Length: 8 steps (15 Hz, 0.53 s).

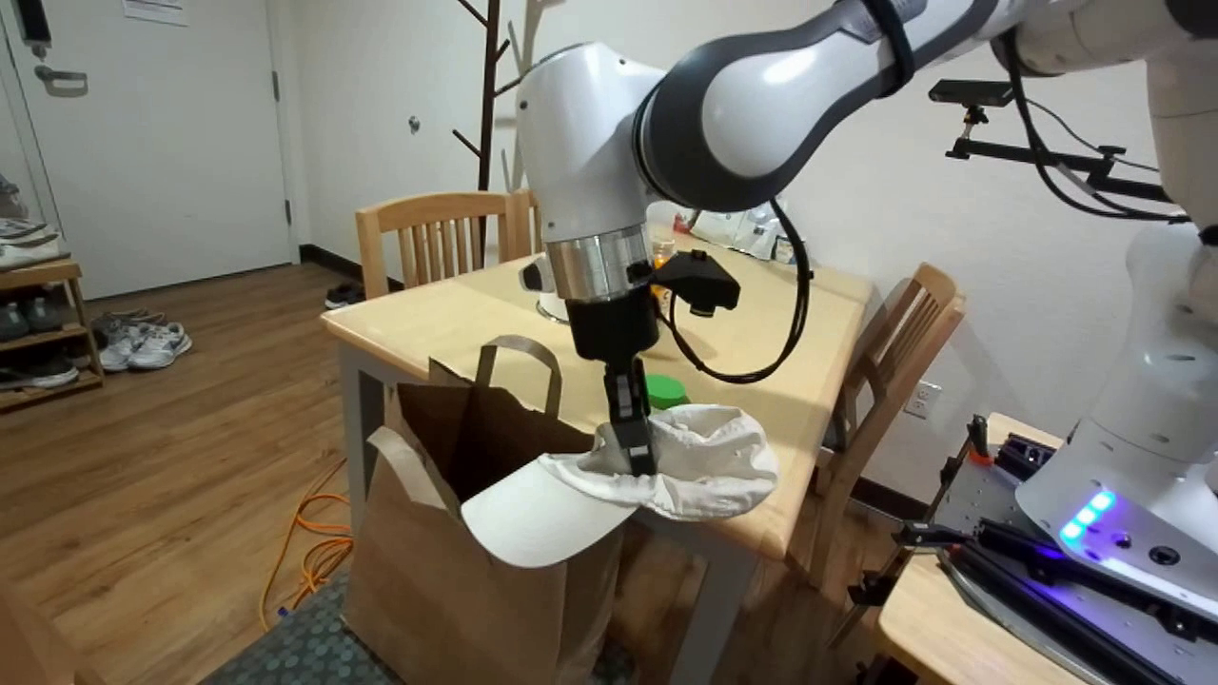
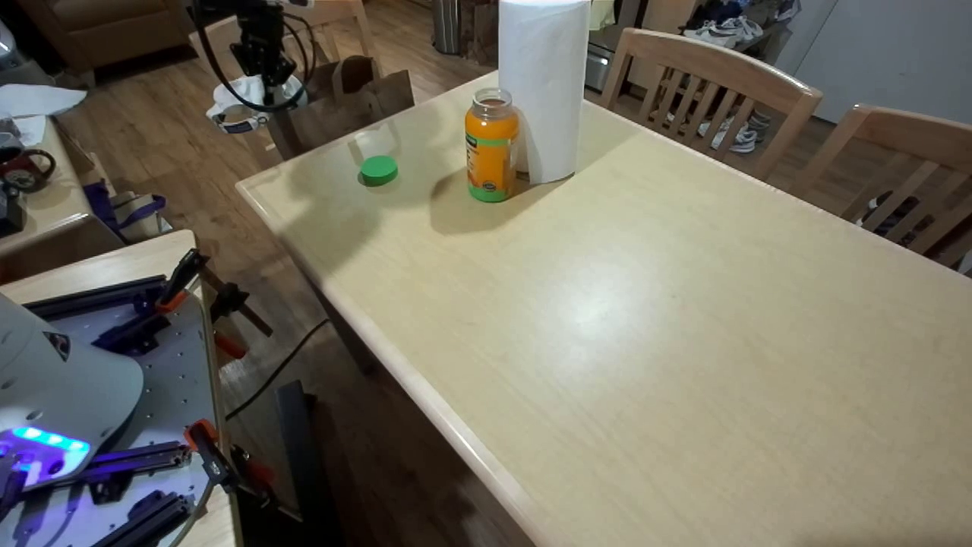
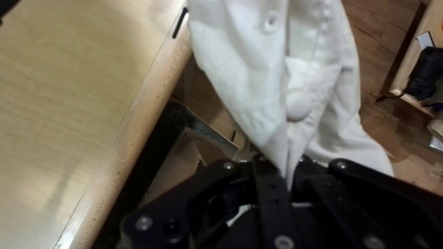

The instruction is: Put the cap in the bag

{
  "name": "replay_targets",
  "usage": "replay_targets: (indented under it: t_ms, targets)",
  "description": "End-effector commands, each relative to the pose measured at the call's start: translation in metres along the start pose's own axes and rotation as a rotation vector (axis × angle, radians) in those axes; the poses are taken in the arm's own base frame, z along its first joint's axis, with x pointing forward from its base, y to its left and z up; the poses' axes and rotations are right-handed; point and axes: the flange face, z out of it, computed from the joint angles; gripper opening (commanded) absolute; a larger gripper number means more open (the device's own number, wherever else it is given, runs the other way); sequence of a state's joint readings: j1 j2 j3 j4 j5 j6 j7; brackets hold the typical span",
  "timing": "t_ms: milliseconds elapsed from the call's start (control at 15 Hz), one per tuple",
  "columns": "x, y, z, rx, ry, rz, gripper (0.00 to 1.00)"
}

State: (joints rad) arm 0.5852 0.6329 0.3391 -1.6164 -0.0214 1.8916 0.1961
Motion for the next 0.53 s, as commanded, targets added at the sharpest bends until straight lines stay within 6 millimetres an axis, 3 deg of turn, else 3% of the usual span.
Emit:
replay_targets:
  t_ms: [0,200,467]
  targets:
    - [0.025,-0.009,-0.003,-0.089,0.003,-0.003,0.06]
    - [0.040,-0.013,-0.014,-0.195,0.062,0.051,0.06]
    - [0.044,-0.010,-0.041,-0.311,0.143,0.160,0.06]
